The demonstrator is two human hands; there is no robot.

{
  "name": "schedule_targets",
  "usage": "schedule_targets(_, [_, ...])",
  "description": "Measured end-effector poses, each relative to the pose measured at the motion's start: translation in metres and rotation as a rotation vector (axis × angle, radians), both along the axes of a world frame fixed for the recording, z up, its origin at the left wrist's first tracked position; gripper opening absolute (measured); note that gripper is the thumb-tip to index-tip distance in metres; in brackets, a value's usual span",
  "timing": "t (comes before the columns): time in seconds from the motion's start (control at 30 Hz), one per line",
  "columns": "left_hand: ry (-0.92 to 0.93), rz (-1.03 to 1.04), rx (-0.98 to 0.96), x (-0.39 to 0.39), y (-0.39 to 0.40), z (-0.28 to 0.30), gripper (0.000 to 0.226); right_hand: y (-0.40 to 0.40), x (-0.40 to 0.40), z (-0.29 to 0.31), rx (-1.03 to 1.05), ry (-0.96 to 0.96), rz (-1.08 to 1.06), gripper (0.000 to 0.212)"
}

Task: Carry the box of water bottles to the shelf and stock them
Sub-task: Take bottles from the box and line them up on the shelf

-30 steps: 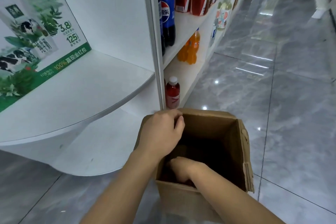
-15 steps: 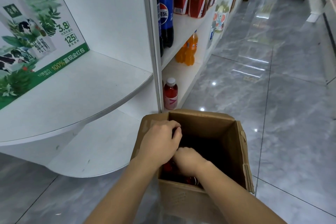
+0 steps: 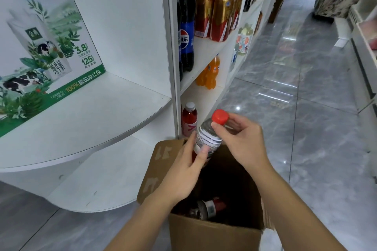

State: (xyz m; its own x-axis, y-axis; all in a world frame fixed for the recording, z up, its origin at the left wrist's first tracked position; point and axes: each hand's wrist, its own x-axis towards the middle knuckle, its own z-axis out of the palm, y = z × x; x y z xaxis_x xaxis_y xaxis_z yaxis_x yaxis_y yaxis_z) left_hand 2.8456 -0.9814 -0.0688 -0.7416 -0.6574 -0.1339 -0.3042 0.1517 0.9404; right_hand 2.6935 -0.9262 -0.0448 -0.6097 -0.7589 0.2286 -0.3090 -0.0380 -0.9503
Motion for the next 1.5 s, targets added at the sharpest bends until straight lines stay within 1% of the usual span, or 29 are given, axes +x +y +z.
schedule_targets(0.1, [0.01,-0.047,-0.06,0.002,0.0,-0.005,0.087,0.004,0.004,0.038,-0.119,-0.006,-0.044,0.03])
schedule_targets(0.13, [0.006,-0.037,-0.065,0.003,0.0,-0.006,0.094,0.006,0.007,0.048,-0.155,-0.009,-0.051,0.029])
schedule_targets(0.23, [0.045,0.036,-0.083,0.005,0.004,0.0,0.095,0.014,0.021,0.075,-0.228,-0.02,-0.067,0.029])
schedule_targets(0.33, [0.096,0.112,-0.11,0.007,0.007,0.013,0.085,0.019,0.03,0.093,-0.297,-0.054,-0.055,0.027])
schedule_targets(0.37, [0.113,0.126,-0.117,0.007,0.007,0.018,0.083,0.022,0.031,0.095,-0.301,-0.084,-0.03,0.03])
schedule_targets(0.4, [0.135,0.14,-0.117,0.007,0.007,0.024,0.081,0.023,0.033,0.098,-0.27,-0.098,0.017,0.043])
schedule_targets(0.5, [0.222,0.149,-0.071,0.009,0.01,0.046,0.075,0.031,0.047,0.091,-0.06,-0.082,0.182,0.101])
schedule_targets(0.53, [0.254,0.15,-0.074,0.011,0.012,0.055,0.074,0.034,0.054,0.088,-0.034,-0.105,0.215,0.114])
schedule_targets(0.57, [0.286,0.15,-0.101,0.013,0.012,0.067,0.075,0.036,0.061,0.091,-0.042,-0.132,0.235,0.121])
schedule_targets(0.63, [0.313,0.137,-0.154,0.015,0.014,0.094,0.077,0.039,0.073,0.102,-0.079,-0.146,0.198,0.121])
schedule_targets(0.7, [0.385,0.109,-0.184,0.02,0.013,0.13,0.081,0.038,0.078,0.13,-0.144,-0.151,0.152,0.121])
schedule_targets(0.73, [0.407,0.091,-0.221,0.024,0.01,0.148,0.084,0.037,0.079,0.149,-0.181,-0.147,0.141,0.121])
schedule_targets(0.8, [0.381,0.042,-0.354,0.031,0.006,0.182,0.098,0.034,0.079,0.186,-0.249,-0.109,0.141,0.122])
schedule_targets(0.83, [0.346,0.016,-0.462,0.037,0.004,0.203,0.105,0.032,0.079,0.21,-0.292,-0.083,0.159,0.12])
schedule_targets(0.87, [0.287,0.013,-0.618,0.043,0.002,0.222,0.11,0.032,0.08,0.232,-0.333,-0.06,0.177,0.119])
schedule_targets(0.93, [0.196,0.049,-0.965,0.056,-0.002,0.261,0.112,0.029,0.085,0.275,-0.414,0.003,0.209,0.117])
schedule_targets(0.97, [0.175,0.074,-1.085,0.061,-0.004,0.278,0.114,0.028,0.088,0.294,-0.448,0.036,0.22,0.116])
schedule_targets(1.0, [0.17,0.117,-1.172,0.067,-0.008,0.297,0.116,0.024,0.092,0.312,-0.48,0.066,0.243,0.115])
schedule_targets(1.07, [0.171,0.193,-1.286,0.076,-0.017,0.329,0.123,0.012,0.099,0.341,-0.527,0.12,0.274,0.115])
schedule_targets(1.1, [0.165,0.222,-1.317,0.08,-0.023,0.342,0.127,0.005,0.102,0.353,-0.537,0.157,0.286,0.114])
schedule_targets(1.17, [0.132,0.289,-1.312,0.091,-0.034,0.367,0.132,-0.013,0.11,0.376,-0.545,0.214,0.299,0.114])
schedule_targets(1.27, [0.08,0.365,-1.246,0.105,-0.052,0.394,0.131,-0.044,0.124,0.401,-0.546,0.252,0.308,0.115])
schedule_targets(1.4, [0.022,0.402,-1.162,0.124,-0.078,0.407,0.128,-0.09,0.142,0.416,-0.518,0.293,0.293,0.118])
schedule_targets(1.5, [-0.076,0.414,-1.132,0.132,-0.091,0.406,0.128,-0.116,0.153,0.415,-0.431,0.343,0.274,0.117])
